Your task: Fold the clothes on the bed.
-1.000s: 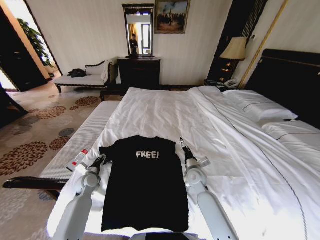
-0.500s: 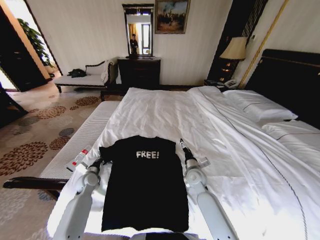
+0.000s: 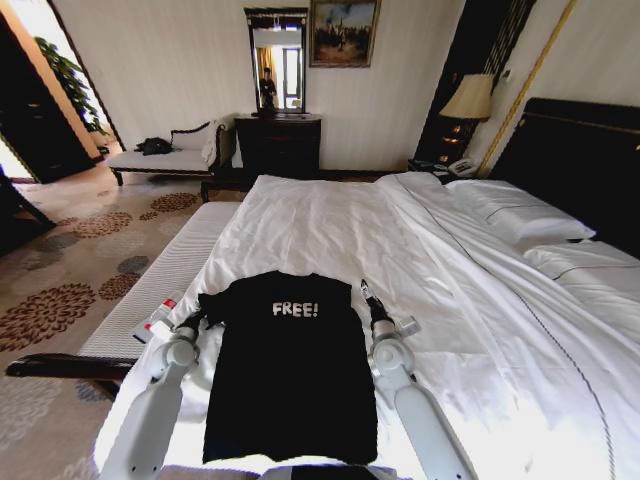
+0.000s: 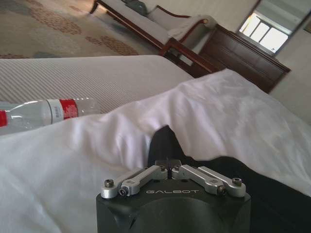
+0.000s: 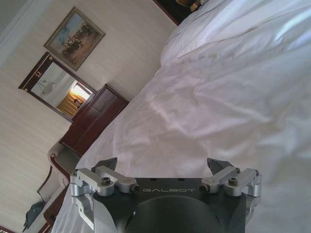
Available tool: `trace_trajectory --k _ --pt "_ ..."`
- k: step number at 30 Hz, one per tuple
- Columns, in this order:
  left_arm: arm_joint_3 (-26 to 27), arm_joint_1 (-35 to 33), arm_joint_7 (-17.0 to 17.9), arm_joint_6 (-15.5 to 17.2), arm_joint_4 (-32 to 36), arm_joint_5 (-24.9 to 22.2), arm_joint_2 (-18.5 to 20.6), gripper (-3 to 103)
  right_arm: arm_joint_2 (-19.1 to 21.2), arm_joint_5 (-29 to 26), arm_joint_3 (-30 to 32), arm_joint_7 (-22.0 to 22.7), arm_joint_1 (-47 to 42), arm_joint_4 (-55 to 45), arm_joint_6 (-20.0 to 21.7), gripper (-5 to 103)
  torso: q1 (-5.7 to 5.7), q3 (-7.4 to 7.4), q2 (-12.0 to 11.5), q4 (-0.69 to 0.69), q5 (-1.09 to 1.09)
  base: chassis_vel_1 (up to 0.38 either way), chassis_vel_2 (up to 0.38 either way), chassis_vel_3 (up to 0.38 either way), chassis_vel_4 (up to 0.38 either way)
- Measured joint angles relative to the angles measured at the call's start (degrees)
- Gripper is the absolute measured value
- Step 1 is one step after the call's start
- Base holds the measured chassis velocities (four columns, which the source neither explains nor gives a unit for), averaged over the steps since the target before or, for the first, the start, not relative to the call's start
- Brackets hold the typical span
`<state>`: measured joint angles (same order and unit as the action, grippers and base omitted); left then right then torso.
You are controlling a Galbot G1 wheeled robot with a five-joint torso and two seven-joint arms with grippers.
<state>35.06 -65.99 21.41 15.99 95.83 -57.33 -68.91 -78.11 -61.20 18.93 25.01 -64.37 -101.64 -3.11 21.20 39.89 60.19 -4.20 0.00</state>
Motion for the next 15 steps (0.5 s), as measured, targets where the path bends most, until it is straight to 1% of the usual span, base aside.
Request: trace_trajectory --k 3,5,9,11,14,15 --pt "-0.6 -3.1 0.2 0.5 3.5 0.3 -0.3 -1 -0.2 0.3 -0.1 0.0 0.0 0.1 0.0 100 0.0 0.0 0.0 0.0 0.0 0.0 0.0 0.0 0.0" --pt "-0.8 -3.7 0.3 0.6 4.1 0.4 -0.4 -1 -0.2 0.3 -0.1 0.0 0.0 0.1 0.0 100 0.0 0.0 0.0 0.0 0.0 0.0 0.0 0.0 0.0" --pt "-2.4 -9.4 1.0 0.7 8.0 1.9 -2.1 21 -0.3 0.4 0.0 0.1 0.0 0.1 0.0 100 0.0 0.0 0.0 0.01 0.0 0.0 0.0 0.0 0.0" --pt "-2.5 -10.3 1.0 0.6 8.4 2.3 -2.6 21 -0.3 0.4 0.0 0.1 0.0 0.1 0.0 100 0.0 0.0 0.0 0.01 0.0 0.0 0.0 0.0 0.0" --pt "-2.0 -11.9 1.0 0.1 8.0 3.2 -4.6 37 -0.3 0.6 0.1 0.1 -0.2 0.1 0.0 100 0.0 -0.01 0.0 0.0 0.0 0.0 0.0 0.0 0.0" --pt "-2.0 -11.9 1.0 0.1 8.0 3.2 -4.6 37 -0.3 0.6 0.1 0.1 -0.2 0.1 0.0 100 0.0 -0.01 0.0 0.0 0.0 0.0 0.0 0.0 0.0"
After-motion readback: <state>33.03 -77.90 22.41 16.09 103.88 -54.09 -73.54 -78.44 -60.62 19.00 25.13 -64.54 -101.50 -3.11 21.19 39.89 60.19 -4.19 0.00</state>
